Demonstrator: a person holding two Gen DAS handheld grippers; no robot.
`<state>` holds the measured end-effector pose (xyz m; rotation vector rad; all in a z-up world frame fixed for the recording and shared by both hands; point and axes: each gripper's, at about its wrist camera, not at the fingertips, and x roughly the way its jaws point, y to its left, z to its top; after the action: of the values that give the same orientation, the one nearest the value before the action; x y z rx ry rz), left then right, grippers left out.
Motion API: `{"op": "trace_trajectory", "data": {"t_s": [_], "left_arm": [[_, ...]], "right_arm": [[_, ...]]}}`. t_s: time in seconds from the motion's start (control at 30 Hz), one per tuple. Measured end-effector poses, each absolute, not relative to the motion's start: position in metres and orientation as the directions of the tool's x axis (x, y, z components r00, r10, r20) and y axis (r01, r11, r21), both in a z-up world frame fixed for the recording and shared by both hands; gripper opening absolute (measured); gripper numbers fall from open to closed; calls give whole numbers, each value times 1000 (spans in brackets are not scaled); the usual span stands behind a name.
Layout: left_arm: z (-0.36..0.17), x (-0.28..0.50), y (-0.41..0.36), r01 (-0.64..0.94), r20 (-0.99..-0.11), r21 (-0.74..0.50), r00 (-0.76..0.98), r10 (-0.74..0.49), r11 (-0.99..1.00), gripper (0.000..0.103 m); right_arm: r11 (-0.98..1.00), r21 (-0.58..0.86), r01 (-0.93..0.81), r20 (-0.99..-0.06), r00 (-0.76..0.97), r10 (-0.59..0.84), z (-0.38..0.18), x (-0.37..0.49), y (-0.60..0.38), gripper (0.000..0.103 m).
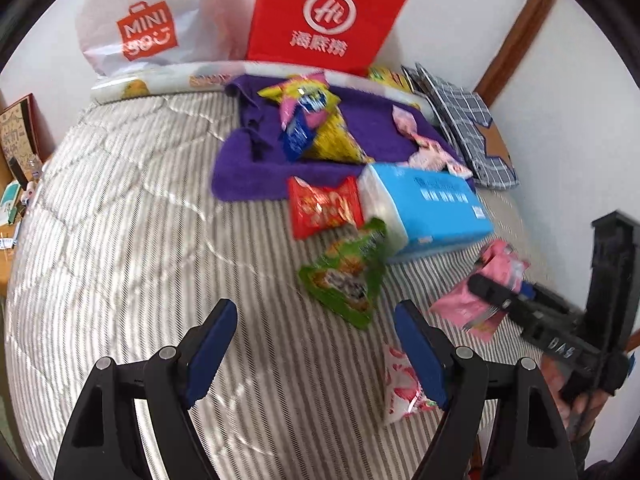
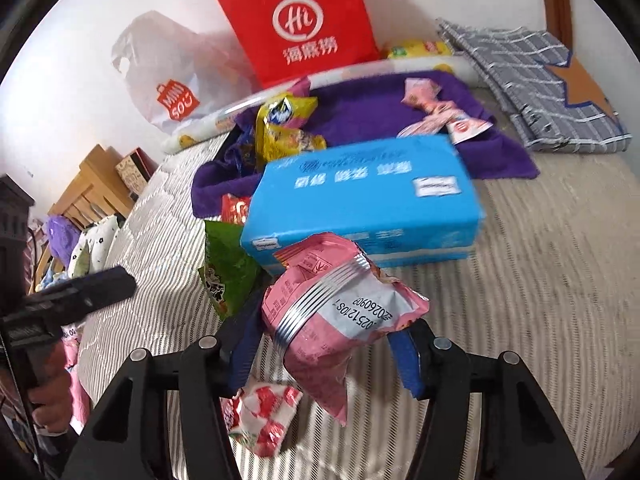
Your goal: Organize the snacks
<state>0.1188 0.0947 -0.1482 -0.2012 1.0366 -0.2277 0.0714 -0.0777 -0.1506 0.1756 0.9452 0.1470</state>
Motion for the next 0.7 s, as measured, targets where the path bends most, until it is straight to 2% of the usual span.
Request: {"op": "trace_trajectory", "data": {"t_s": [0.23, 0.7], "left_arm": [[-171, 103, 67, 109, -854, -273, 430, -293, 956, 80], [-198, 84, 47, 105, -881, -289, 361, -307, 952, 80]], "right_arm": [[987, 163, -11, -776, 617, 135, -143, 54, -106, 58], [990, 140, 9, -762, 640, 101, -149, 31, -140, 58]]}}
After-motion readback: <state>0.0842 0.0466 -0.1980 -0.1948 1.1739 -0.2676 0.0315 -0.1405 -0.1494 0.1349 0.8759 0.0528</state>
